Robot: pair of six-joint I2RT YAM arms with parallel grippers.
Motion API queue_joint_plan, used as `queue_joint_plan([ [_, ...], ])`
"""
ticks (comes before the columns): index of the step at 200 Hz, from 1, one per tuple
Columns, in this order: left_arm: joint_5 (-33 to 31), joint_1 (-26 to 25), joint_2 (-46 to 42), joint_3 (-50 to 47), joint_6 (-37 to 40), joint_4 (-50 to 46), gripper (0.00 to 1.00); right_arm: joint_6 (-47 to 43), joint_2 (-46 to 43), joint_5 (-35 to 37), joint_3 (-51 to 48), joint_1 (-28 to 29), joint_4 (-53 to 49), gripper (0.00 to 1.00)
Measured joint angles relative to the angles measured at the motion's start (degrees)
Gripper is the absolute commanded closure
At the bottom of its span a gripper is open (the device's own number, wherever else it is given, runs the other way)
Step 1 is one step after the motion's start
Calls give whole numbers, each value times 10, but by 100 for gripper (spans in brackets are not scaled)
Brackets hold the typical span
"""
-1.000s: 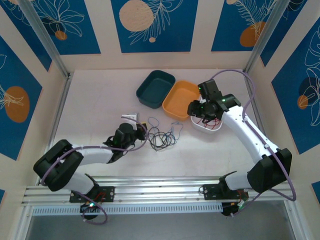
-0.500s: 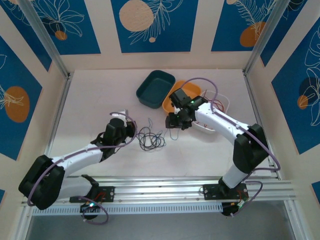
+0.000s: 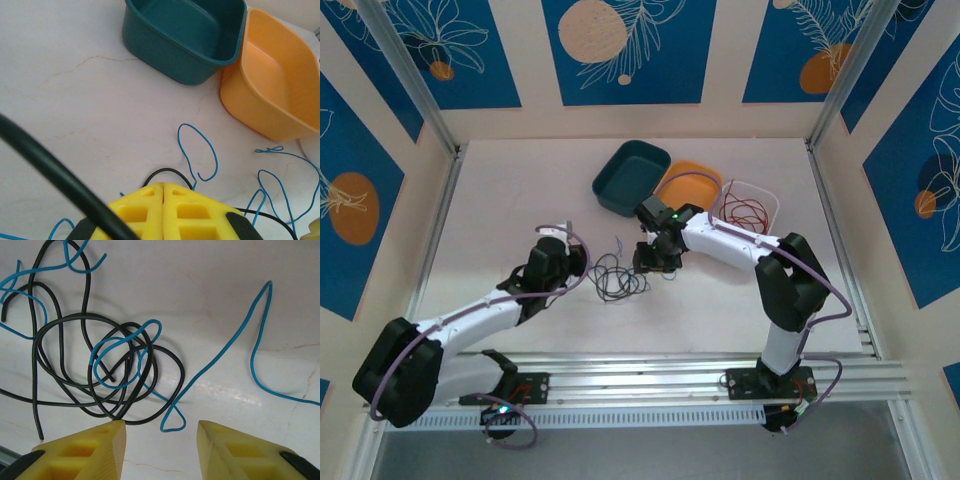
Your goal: Untangle the cables
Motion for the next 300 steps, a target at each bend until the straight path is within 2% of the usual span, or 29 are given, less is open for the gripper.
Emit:
queue_joint_plan([
  [58, -14, 7, -5, 0, 0, -19, 100, 33, -21, 10, -24, 0, 8, 59],
  [110, -33, 12, -36, -5, 0, -38, 100, 105, -87, 63, -35, 19, 17, 55],
  [150, -36, 13, -37, -5, 0, -43, 100, 149, -67, 80, -37, 27, 23, 53],
  [199, -36, 13, -37, -7, -1, -42, 100, 168, -2, 80, -33, 27, 46, 51],
  [249, -36, 13, -37, -9, -2, -43, 100, 172, 35, 75, -32, 19, 64, 68],
  [273, -37, 13, -37, -9, -2, -44, 100, 174, 36, 67, -32, 11, 77, 86],
  [300, -45, 15, -49, -9, 3, -59, 100, 173, 36, 64, -36, 8, 87, 100],
])
